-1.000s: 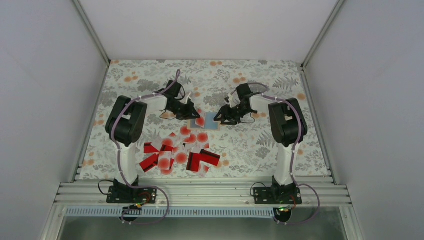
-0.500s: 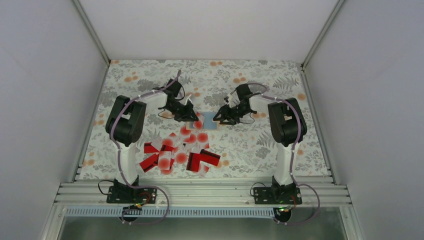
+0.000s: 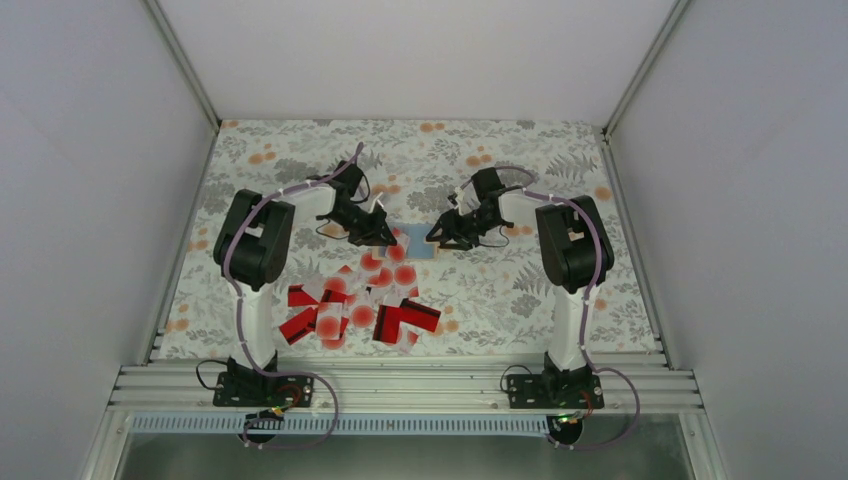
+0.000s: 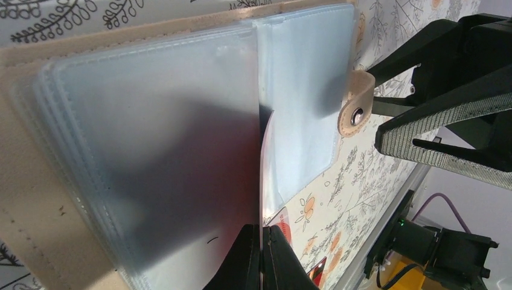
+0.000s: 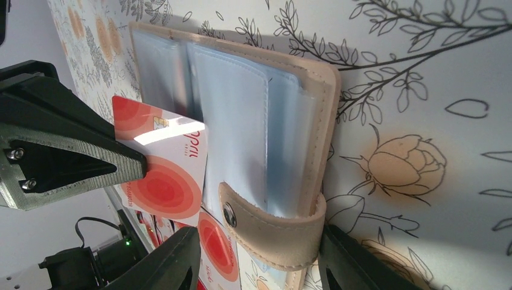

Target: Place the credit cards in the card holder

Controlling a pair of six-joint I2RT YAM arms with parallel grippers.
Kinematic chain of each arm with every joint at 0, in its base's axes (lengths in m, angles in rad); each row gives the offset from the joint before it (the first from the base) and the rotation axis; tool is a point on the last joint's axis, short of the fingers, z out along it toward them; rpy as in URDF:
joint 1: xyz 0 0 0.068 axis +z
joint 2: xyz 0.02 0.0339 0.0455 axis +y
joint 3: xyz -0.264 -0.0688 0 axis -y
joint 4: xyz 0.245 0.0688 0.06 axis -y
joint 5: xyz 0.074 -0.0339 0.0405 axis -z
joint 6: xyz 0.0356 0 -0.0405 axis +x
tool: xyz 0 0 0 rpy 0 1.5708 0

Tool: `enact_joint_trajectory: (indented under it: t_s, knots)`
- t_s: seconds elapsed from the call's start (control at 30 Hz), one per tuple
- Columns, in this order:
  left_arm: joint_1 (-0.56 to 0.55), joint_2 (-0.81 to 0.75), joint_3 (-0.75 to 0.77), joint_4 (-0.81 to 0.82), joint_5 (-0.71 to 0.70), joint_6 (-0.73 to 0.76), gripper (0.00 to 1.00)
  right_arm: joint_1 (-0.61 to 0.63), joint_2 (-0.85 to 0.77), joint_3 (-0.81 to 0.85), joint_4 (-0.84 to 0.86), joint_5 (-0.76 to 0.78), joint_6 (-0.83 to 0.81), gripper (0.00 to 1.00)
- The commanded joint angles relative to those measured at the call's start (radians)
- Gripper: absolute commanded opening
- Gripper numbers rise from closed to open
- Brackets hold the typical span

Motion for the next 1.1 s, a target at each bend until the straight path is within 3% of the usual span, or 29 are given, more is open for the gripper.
enact_joint_trajectory:
  t_s: [0.0,1.07]
  knots:
    - [0.002,0.028,0.011,-0.012,0.019,0.015,0.02,0.014,0.043,-0.03,-0.001,0.061,-0.007,0.5]
    - [0.002,0.078,0.061,0.157,0.048,-0.057,0.02,0.045,0.044,-0.034,-0.005,0.065,0.012,0.49]
